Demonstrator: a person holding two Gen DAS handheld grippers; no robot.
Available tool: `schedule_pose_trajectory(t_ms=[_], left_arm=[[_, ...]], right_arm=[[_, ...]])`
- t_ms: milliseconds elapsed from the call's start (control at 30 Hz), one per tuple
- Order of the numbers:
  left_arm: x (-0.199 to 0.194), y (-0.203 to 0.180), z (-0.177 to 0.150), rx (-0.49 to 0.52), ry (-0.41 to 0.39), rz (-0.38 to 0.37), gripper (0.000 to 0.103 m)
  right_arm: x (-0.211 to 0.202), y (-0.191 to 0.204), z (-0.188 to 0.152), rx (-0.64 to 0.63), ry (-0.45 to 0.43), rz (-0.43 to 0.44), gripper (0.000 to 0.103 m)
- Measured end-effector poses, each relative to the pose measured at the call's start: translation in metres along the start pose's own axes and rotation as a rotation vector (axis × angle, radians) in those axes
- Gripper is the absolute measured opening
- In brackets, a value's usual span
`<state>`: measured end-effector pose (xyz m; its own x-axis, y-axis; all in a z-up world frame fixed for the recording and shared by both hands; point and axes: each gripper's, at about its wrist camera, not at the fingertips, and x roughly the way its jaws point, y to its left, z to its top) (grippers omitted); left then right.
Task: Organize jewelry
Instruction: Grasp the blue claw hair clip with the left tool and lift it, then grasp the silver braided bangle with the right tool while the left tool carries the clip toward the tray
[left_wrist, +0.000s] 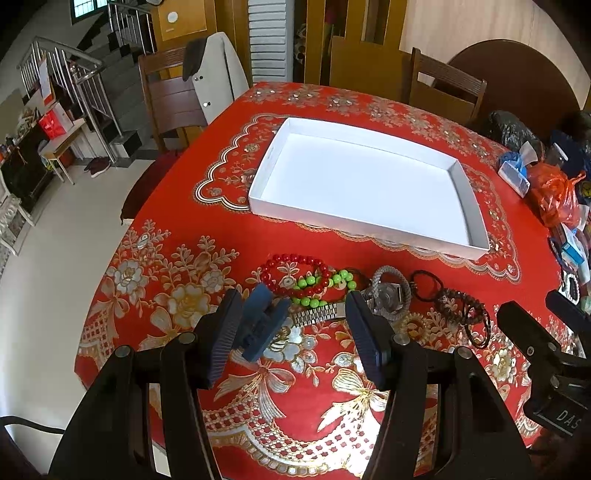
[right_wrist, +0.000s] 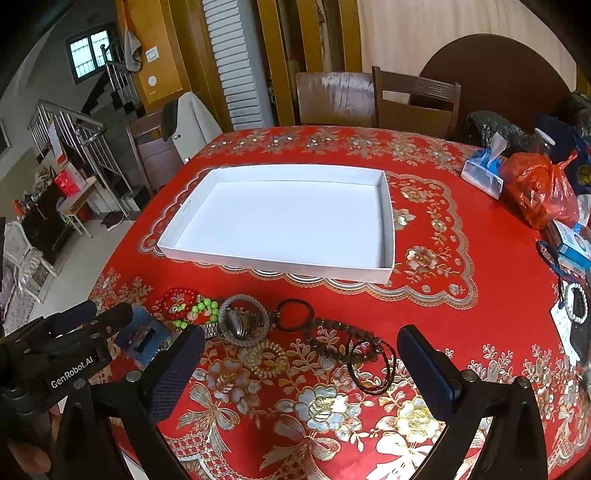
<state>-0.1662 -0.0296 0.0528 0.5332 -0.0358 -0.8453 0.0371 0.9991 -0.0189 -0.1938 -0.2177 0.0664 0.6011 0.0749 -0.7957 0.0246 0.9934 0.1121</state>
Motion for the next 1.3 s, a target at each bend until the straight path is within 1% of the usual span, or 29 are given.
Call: schedule_pose_trajectory(t_ms=[400, 1067, 1233, 1300], left_arm=[[0.005, 0.006, 0.001, -0.002, 0.010, 0.026, 0.058], [0.012, 0.014, -0.003, -0.007, 0.043, 0.027, 0.058], [0.013, 0.033, 0.001, -0.042, 0.058, -0.003, 0.058], [0.013, 0.044, 0.001, -0.066, 0.068, -0.031, 0.058]], right_arm=[[0.005, 0.000, 0.000, 0.010, 0.008, 0.002, 0.103], [0.015, 0.006, -0.001, 0.001, 0.043, 0.011, 0.103], [0.019, 0.006, -0.003, -0.011, 0.058, 0.011, 0.103], [0.021, 0.004, -0.005, -0.021, 0.061, 0.003, 0.103]])
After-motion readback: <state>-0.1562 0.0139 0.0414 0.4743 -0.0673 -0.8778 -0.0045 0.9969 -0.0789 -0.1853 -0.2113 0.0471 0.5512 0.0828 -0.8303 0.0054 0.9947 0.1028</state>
